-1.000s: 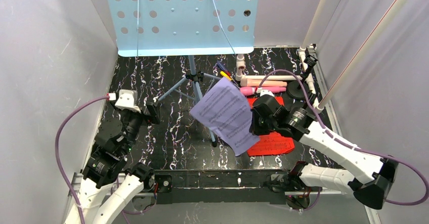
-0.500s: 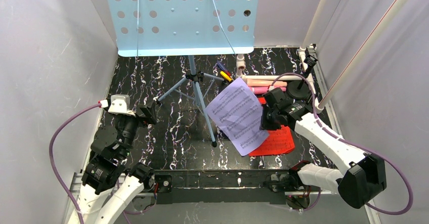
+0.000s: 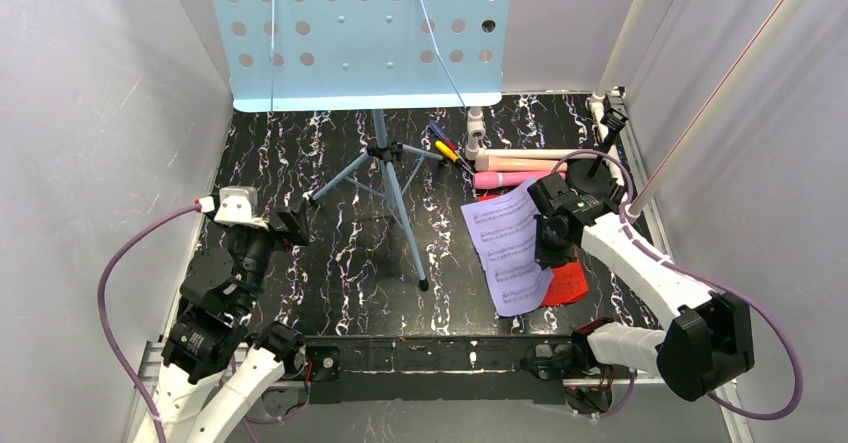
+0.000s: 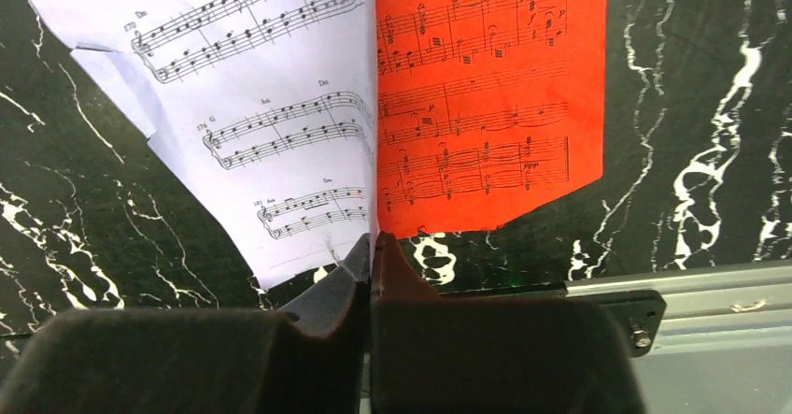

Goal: Pack up the instrument practice props

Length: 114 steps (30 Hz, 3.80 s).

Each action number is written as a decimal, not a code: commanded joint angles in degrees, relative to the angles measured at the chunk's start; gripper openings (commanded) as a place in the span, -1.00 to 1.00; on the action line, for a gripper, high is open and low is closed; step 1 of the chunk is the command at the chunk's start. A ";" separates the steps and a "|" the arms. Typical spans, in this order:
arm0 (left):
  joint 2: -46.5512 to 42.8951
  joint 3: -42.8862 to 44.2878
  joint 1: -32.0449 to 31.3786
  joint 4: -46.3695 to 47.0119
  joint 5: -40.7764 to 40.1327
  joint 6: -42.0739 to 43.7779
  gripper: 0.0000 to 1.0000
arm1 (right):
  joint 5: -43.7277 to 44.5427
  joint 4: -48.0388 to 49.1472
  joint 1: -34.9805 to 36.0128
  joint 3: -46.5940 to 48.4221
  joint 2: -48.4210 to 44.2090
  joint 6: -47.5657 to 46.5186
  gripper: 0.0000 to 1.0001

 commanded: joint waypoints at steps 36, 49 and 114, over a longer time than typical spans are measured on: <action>-0.81 -0.60 -0.09 1.56 -0.35 0.30 0.65 | -8.15 6.25 -20.82 -5.79 2.09 -8.35 -0.20; -0.19 -0.42 -0.10 1.42 -0.16 0.35 0.65 | -3.04 -2.52 -20.71 2.10 -3.09 -10.74 0.97; 28.16 1.60 8.46 20.09 32.91 -13.08 0.96 | -44.53 128.41 7.36 8.78 35.78 5.62 0.13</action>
